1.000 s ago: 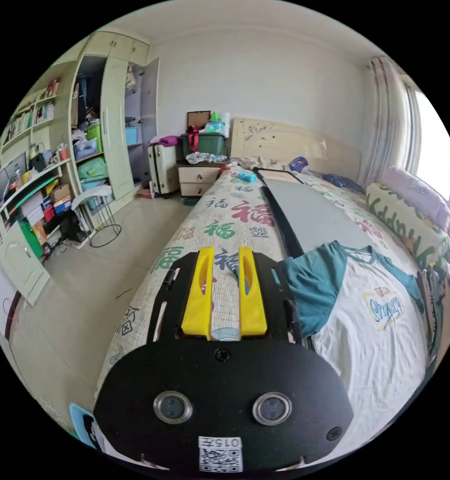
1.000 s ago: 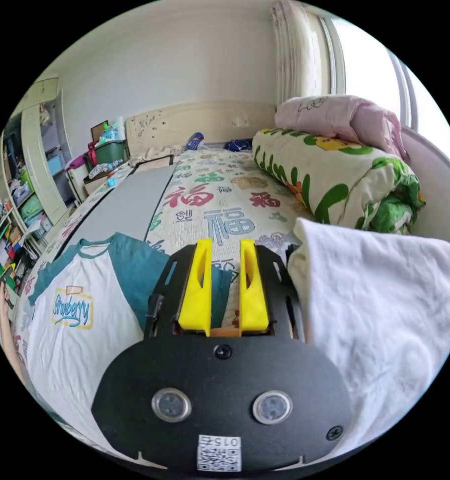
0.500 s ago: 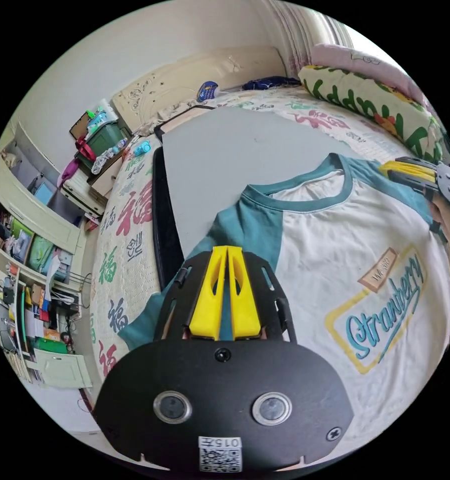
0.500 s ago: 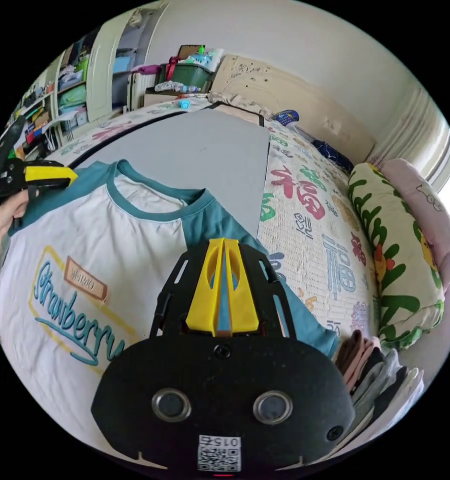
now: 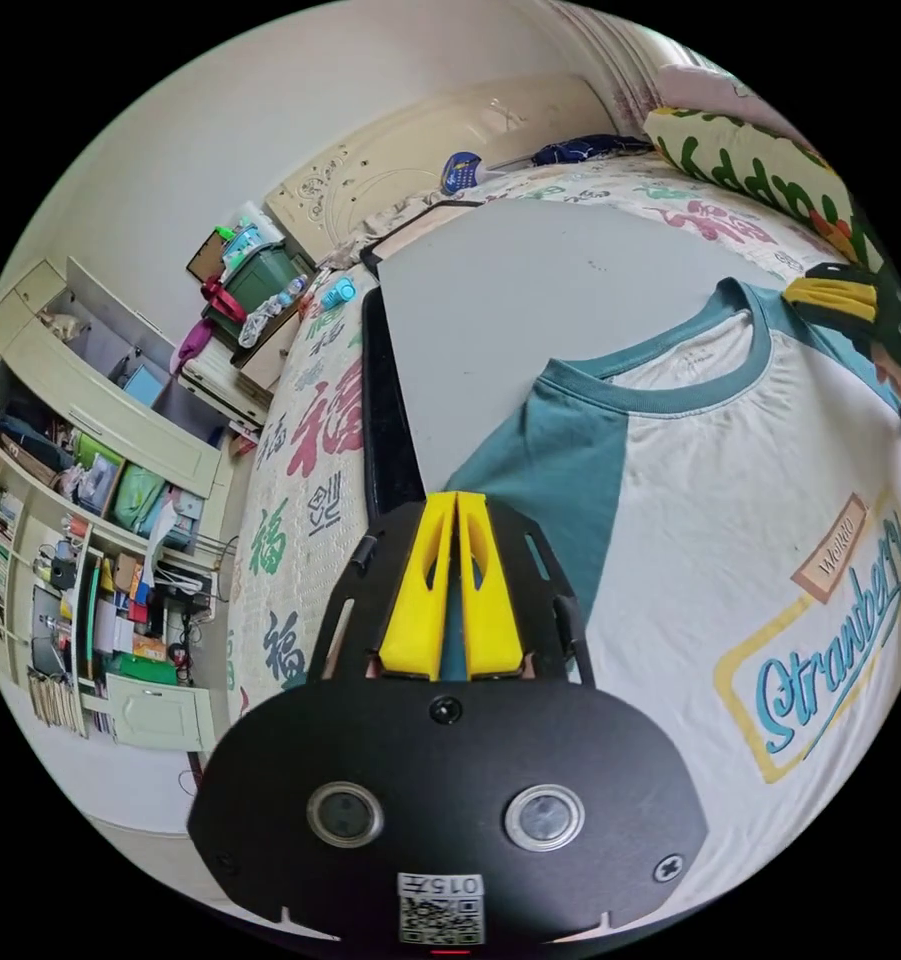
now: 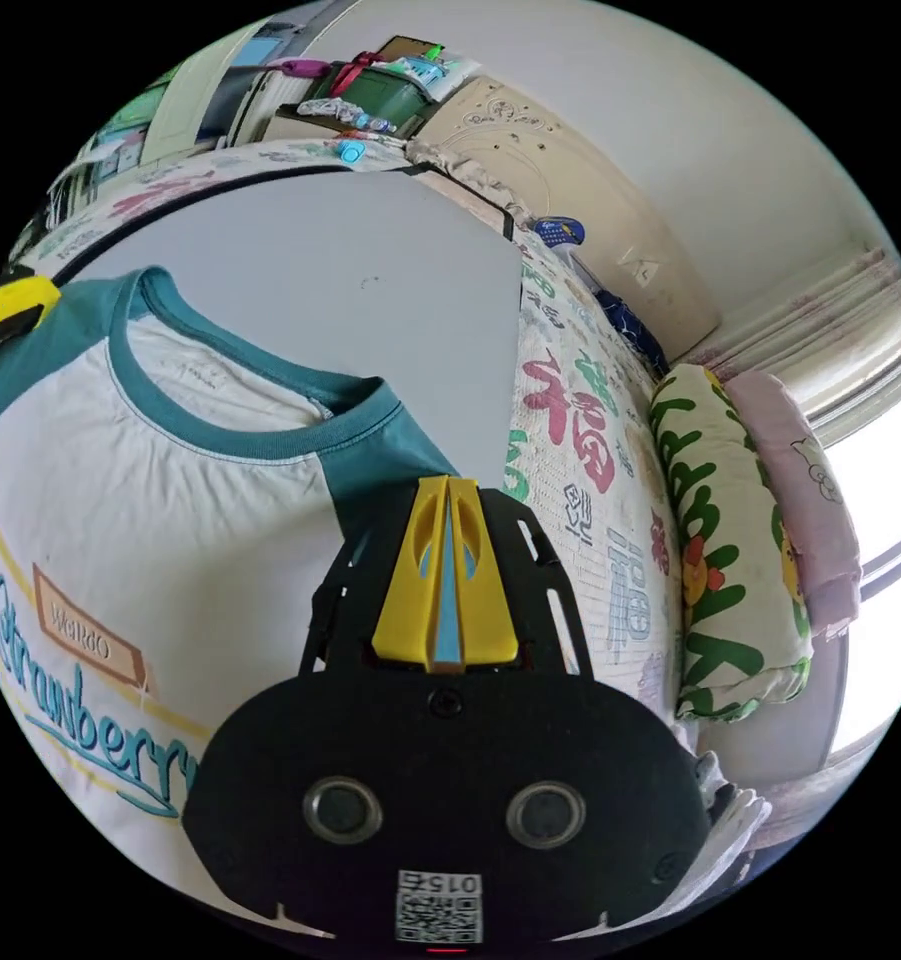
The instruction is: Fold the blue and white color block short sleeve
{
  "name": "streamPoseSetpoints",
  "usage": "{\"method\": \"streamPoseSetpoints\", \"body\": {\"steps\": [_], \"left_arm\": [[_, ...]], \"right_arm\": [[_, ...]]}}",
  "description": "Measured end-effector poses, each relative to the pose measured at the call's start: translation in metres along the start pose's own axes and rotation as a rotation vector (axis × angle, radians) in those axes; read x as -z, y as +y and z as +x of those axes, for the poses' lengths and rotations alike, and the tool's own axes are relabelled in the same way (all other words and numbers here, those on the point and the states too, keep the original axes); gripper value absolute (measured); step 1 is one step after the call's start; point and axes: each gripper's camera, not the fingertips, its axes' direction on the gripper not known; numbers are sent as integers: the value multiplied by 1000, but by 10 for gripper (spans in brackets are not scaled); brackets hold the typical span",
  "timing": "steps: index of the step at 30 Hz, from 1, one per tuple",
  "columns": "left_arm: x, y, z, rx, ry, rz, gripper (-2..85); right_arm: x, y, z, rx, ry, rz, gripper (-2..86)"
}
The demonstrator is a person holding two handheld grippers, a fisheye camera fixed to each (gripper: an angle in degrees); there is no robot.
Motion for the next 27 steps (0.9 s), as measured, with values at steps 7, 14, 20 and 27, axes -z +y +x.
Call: {"method": "streamPoseSetpoints", "body": {"steps": [7,14,20,27], "left_arm": [[171,178,-41,29,253,252,75],[350,593,-22,115,452,625,85],[345,878,37,533,423,690,109],[319,949,78,645,599,604,111]], "right_arm": [[240,194,146,-17,-380,365,61],[414,554,229,-15,-628,624,35],[396,723,301,-383,-638,572,82],[370,771,371,-548,-695,494,130]]}}
